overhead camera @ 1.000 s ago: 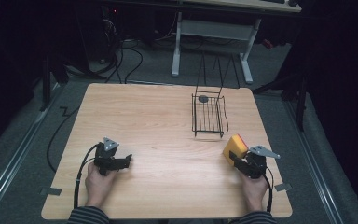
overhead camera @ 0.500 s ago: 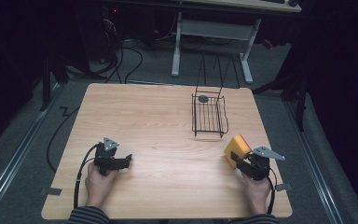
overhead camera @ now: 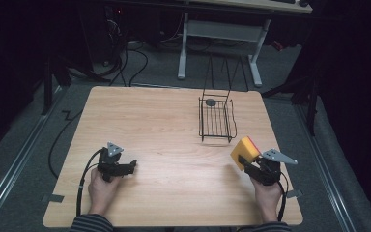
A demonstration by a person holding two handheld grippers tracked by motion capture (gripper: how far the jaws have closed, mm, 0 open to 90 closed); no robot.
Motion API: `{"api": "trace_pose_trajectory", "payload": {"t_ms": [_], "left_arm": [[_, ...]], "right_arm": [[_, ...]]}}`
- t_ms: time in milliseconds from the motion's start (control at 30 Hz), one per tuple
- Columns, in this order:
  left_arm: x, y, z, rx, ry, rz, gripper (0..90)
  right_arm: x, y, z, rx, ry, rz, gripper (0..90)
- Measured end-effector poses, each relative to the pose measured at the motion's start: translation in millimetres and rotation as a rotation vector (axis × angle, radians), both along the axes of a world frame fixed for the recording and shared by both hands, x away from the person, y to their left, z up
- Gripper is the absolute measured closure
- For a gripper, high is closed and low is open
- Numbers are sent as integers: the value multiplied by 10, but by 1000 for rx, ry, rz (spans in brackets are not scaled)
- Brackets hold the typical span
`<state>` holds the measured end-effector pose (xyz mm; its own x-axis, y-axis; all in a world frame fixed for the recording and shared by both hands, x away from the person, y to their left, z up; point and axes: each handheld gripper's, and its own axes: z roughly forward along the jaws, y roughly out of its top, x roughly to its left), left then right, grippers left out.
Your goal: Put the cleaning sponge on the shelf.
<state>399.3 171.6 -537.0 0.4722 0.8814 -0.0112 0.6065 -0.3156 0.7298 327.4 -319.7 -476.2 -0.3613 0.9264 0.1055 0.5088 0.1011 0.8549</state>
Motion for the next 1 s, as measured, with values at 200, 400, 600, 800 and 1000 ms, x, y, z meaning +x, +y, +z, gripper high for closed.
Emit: {"api": "trace_pose_trajectory", "payload": {"t_ms": [200,400,600,800,1000], "left_arm": [[0,1,1,2,1,-1,166],[-1,0,0,0,0,-1,166],[0,0,0,1,0,-1,165],[-1,0,0,0,0,-1,165],[0,0,0,0,0,-1,165]], "right_arm": [[-3,24,72,8,-5,16,603],[-7,37,131,5,-14,26,603],[-10,77,174,-18,-17,34,603],[11,99,247,-12,-29,47,603],[43,123,331,-1,-35,63,603]]}}
